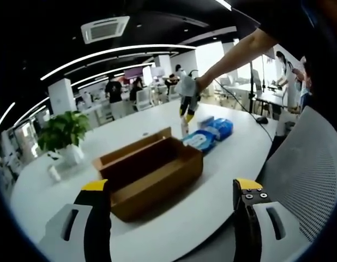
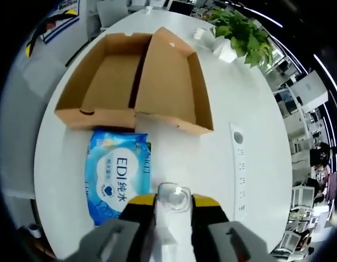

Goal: Operate the shoe box by opening the lid, removing the specified soft item, and placing it in the target area until the item is outside and the box remains undamaged.

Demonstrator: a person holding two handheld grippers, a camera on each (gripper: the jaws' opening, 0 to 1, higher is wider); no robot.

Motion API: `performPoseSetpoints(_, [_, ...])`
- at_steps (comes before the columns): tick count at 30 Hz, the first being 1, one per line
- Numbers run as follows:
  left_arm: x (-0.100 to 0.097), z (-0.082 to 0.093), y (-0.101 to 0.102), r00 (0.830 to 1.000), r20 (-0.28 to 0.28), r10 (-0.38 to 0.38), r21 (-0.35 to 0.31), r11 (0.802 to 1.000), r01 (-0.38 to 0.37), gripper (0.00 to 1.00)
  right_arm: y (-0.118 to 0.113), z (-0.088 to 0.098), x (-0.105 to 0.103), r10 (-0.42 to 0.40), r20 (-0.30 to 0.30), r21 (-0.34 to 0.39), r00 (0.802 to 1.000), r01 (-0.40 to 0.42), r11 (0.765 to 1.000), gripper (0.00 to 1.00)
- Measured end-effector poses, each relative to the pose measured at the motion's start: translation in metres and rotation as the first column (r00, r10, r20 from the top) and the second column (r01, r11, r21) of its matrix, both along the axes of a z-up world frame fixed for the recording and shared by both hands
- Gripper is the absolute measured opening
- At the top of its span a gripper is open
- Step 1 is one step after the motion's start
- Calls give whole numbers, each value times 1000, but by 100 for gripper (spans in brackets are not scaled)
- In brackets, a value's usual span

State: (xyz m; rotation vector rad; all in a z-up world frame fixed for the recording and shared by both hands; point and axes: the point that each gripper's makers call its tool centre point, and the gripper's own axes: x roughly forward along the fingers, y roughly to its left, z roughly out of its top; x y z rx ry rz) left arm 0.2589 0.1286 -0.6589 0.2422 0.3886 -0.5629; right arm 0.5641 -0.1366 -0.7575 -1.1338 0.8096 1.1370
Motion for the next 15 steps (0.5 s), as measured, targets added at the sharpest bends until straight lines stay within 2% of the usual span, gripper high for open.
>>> performPoseSetpoints(6, [1,-2,3,1000,-16,20,-16,1000,-20,97,1,6,1,-18,10,22,1000,18,1000,23])
performPoseSetpoints(10, [0,-7,3,999,-29,17,28,999,-17,97,0,7,3,-30,13,30,999,30,999,24])
performPoseSetpoints(15, [4,-5,11,996,-50,75,-30,997,-77,94,0,11,3,-43,31,39,999,42,998,26])
